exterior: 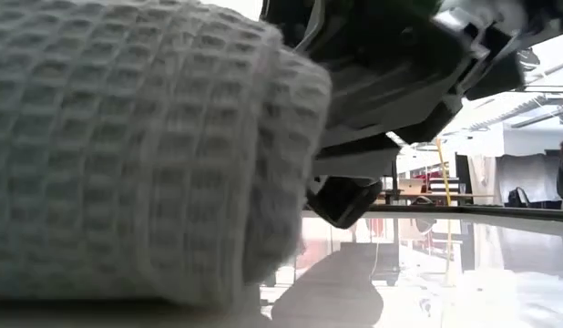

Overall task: Roll towel into tight, uniform cylinder
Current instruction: Roll the gray towel

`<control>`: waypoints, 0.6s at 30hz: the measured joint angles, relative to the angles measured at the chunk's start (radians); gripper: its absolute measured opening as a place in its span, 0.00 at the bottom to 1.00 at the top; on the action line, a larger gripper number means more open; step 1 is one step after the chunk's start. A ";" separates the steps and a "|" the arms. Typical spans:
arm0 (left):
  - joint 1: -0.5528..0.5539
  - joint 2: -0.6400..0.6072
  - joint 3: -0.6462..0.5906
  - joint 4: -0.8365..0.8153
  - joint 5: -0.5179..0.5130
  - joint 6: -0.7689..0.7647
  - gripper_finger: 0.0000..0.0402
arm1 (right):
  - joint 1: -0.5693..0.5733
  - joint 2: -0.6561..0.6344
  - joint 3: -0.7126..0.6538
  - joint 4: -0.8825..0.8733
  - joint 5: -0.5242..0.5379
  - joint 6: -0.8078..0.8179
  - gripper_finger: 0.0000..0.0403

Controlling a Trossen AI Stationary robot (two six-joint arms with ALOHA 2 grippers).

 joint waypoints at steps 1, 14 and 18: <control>0.000 0.000 -0.013 0.015 0.000 -0.023 0.04 | -0.004 0.000 0.000 0.000 -0.011 -0.005 0.00; 0.006 0.000 -0.199 0.309 0.016 -0.126 0.04 | -0.040 -0.001 0.000 -0.019 -0.028 0.007 0.07; 0.010 0.000 -0.225 0.332 0.016 -0.150 0.04 | -0.052 -0.015 0.000 -0.095 -0.071 0.028 0.15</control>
